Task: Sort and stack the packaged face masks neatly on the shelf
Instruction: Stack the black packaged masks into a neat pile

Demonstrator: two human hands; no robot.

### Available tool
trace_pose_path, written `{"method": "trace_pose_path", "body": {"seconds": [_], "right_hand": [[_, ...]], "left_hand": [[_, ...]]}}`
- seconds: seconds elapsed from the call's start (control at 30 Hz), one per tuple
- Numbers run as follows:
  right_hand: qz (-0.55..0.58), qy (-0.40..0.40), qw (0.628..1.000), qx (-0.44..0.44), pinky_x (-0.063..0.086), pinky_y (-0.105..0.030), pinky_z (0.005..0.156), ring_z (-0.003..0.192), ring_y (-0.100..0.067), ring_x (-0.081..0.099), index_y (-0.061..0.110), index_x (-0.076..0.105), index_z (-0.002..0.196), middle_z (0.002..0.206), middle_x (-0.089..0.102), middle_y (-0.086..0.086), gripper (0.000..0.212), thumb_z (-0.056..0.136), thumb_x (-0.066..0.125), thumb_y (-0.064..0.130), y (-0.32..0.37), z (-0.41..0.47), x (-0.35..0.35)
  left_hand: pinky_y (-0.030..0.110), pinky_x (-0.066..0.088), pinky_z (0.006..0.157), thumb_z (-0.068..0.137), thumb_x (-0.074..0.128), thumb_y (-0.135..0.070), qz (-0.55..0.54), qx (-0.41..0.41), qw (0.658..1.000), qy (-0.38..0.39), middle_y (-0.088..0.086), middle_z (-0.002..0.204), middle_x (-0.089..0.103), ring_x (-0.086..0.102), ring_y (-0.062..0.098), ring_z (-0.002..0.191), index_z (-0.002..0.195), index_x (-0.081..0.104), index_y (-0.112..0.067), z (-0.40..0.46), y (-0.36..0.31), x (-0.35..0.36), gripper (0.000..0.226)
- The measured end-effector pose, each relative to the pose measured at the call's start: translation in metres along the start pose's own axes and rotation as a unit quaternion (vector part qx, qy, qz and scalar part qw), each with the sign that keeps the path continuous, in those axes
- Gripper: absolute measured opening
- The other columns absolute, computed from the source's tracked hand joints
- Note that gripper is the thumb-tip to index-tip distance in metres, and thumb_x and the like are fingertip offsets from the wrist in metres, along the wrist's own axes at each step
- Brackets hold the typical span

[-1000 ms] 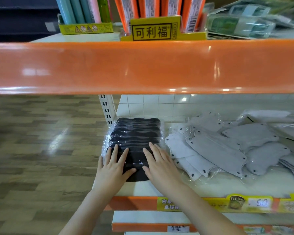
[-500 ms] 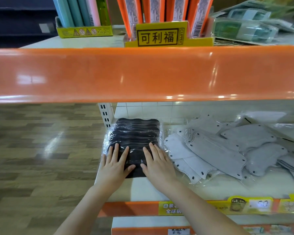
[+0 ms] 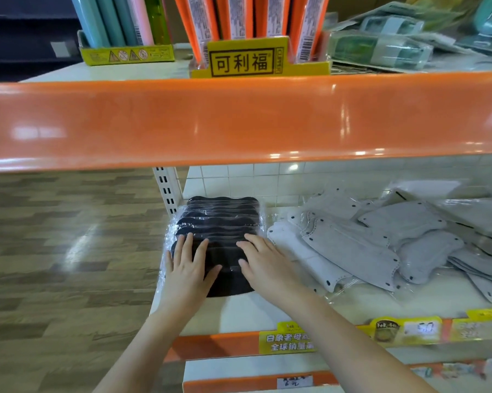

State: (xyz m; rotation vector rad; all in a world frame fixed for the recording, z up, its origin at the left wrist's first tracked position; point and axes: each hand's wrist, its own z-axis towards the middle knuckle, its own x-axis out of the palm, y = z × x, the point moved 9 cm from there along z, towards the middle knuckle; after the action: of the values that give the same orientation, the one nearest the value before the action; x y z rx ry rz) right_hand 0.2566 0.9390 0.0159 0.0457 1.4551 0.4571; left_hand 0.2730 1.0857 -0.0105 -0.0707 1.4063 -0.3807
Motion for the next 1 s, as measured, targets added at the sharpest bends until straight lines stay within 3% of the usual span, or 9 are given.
{"method": "trace_pose_path", "body": {"seconds": [0.1,0.2,0.33,0.47,0.67,0.73,0.83,0.93,1.0], "right_hand": [[0.023,-0.046,0.999,-0.003,0.03,-0.03,0.106,0.132,-0.012,0.033,0.02,0.045,0.138,0.144,0.038,0.007,0.038,0.102,0.035,0.027,-0.016,-0.016,-0.017],[0.018,-0.086,0.996,0.015,0.041,-0.031,0.091,0.113,-0.016,0.049,0.018,0.059,0.119,0.124,0.052,0.005,0.038,0.097,0.03,0.03,-0.041,-0.035,-0.027],[-0.008,-0.168,0.984,0.05,0.052,-0.027,0.064,0.086,-0.017,0.061,0.018,0.068,0.095,0.101,0.064,0.004,0.032,0.084,0.04,0.029,-0.082,-0.064,-0.045],[-0.024,-0.184,0.979,0.085,0.052,-0.028,0.058,0.08,-0.017,0.061,0.021,0.068,0.091,0.095,0.063,0.005,0.028,0.081,0.043,0.028,-0.12,-0.085,-0.057],[-0.07,-0.175,0.975,0.115,0.055,-0.033,0.058,0.081,-0.024,0.065,0.014,0.067,0.093,0.096,0.063,0.0,0.029,0.078,0.045,0.025,-0.16,-0.106,-0.067],[-0.064,-0.158,0.977,0.125,0.057,-0.036,0.062,0.086,-0.025,0.065,0.013,0.066,0.099,0.102,0.063,-0.002,0.03,0.072,0.061,0.024,-0.173,-0.11,-0.063],[-0.056,-0.121,0.981,0.145,0.058,-0.038,0.064,0.093,-0.027,0.066,0.013,0.062,0.109,0.112,0.063,-0.005,0.057,0.059,0.084,0.033,-0.189,-0.115,-0.051],[-0.09,-0.142,0.976,0.134,0.056,-0.035,0.067,0.092,-0.023,0.066,0.015,0.064,0.107,0.111,0.064,-0.002,0.047,0.073,0.062,0.047,-0.187,-0.119,-0.054],[-0.098,-0.169,0.973,0.124,0.055,-0.032,0.068,0.091,-0.02,0.066,0.016,0.067,0.102,0.108,0.066,0.0,0.043,0.072,0.065,0.046,-0.183,-0.12,-0.057]], "left_hand": [[0.061,0.038,0.097,0.088,0.037,-0.041,-0.001,0.058,0.998,-0.037,0.018,0.131,0.056,0.047,0.041,0.127,0.119,0.061,-0.009,-0.001,-0.025,-0.005,0.051],[0.05,0.049,0.089,0.086,0.037,-0.036,-0.011,0.102,0.994,-0.041,0.009,0.116,0.066,0.059,0.034,0.114,0.107,0.067,-0.012,-0.002,-0.059,-0.004,0.044],[0.035,0.053,0.073,0.082,0.04,-0.031,-0.028,0.162,0.986,-0.029,-0.005,0.098,0.068,0.066,0.022,0.093,0.091,0.07,-0.02,0.0,-0.111,0.005,0.034],[0.032,0.053,0.066,0.077,0.042,-0.028,-0.051,0.215,0.975,-0.024,-0.004,0.093,0.068,0.065,0.021,0.084,0.093,0.069,-0.019,0.002,-0.164,0.019,0.033],[0.027,0.049,0.075,0.073,0.041,-0.028,-0.045,0.251,0.966,-0.038,-0.002,0.101,0.066,0.06,0.018,0.097,0.089,0.068,-0.019,0.004,-0.23,0.037,0.032],[0.026,0.043,0.084,0.073,0.042,-0.027,-0.049,0.252,0.966,-0.035,-0.002,0.107,0.064,0.057,0.018,0.104,0.099,0.063,-0.02,0.006,-0.242,0.046,0.034],[0.026,0.036,0.092,0.074,0.047,-0.027,-0.049,0.24,0.969,-0.02,0.0,0.115,0.061,0.056,0.02,0.112,0.109,0.057,-0.019,0.01,-0.247,0.059,0.037],[0.027,0.032,0.095,0.073,0.063,-0.025,-0.043,0.238,0.97,-0.013,0.001,0.119,0.059,0.056,0.021,0.115,0.112,0.055,-0.018,0.009,-0.245,0.069,0.04],[0.027,0.032,0.096,0.075,0.058,-0.028,-0.04,0.239,0.97,-0.023,0.0,0.119,0.06,0.056,0.02,0.114,0.113,0.058,-0.018,0.007,-0.245,0.069,0.039]]}}
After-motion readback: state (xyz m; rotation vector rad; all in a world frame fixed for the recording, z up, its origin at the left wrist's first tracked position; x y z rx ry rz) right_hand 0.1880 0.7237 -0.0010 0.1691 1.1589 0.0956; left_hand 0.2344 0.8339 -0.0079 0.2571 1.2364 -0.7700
